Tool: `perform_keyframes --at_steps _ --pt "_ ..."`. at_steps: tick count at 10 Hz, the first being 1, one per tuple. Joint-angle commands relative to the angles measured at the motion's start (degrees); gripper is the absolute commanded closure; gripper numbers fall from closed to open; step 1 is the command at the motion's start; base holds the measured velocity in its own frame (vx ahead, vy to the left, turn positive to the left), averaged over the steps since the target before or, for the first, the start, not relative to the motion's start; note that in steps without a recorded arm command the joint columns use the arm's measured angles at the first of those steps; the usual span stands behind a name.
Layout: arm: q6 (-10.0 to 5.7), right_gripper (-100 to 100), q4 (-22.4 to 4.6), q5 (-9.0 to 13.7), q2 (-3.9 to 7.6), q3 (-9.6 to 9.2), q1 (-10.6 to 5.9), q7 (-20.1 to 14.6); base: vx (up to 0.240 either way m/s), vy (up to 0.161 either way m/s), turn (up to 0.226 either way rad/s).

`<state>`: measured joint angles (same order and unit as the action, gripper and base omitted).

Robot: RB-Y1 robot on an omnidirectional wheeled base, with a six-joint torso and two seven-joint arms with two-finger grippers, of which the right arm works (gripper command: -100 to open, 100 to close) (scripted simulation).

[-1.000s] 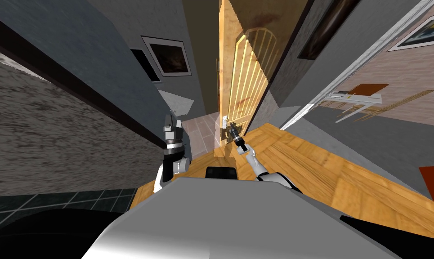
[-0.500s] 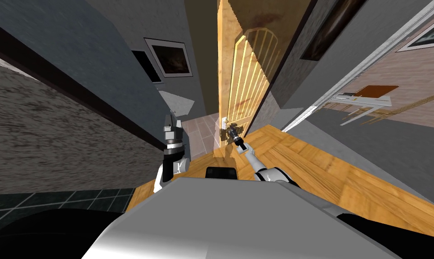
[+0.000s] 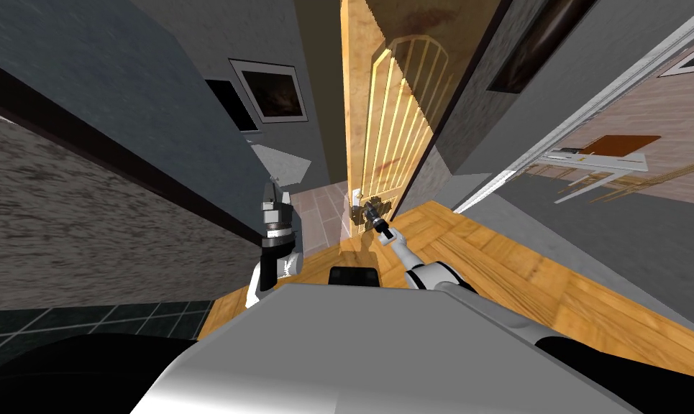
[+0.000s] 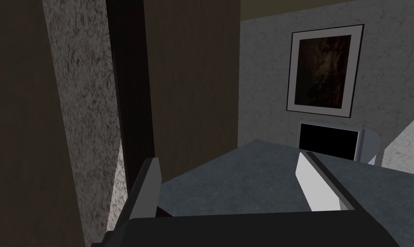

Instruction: Push the door open

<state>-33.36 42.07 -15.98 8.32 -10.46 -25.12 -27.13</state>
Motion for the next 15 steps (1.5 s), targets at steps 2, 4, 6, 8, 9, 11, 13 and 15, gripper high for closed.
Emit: perform_keyframes --at_steps 2,4,6,8,9,11,13,15 --pt "-0.01 -100 -3.0 -0.4 0.13 -0.30 -1.71 -1.1 0.058 -0.061 0.030" --pt "0.01 -100 -4.7 -0.7 0.19 -0.50 -2.67 -1.7 0.058 -0.045 0.024" --pt "0.04 -100 -7.1 -1.1 0.28 -0.78 -3.97 -2.5 0.075 -0.060 0.035" --pt "-0.10 -100 -7.2 -0.9 0.03 -0.41 -4.01 -1.9 0.064 0.000 0.016" --pt "-0.07 -100 -7.2 -0.8 -0.01 -0.34 -4.02 -1.8 0.155 0.054 0.026" --pt "0.09 -100 -7.4 -0.6 -0.20 0.00 -4.06 -1.4 0.191 0.073 0.034" --pt "0.24 -100 -7.5 -0.4 -0.39 0.35 -4.11 -0.9 0.190 0.087 0.036" --pt "0.37 -100 -7.6 -0.2 -0.56 0.64 -4.15 -0.5 0.204 0.078 0.034"
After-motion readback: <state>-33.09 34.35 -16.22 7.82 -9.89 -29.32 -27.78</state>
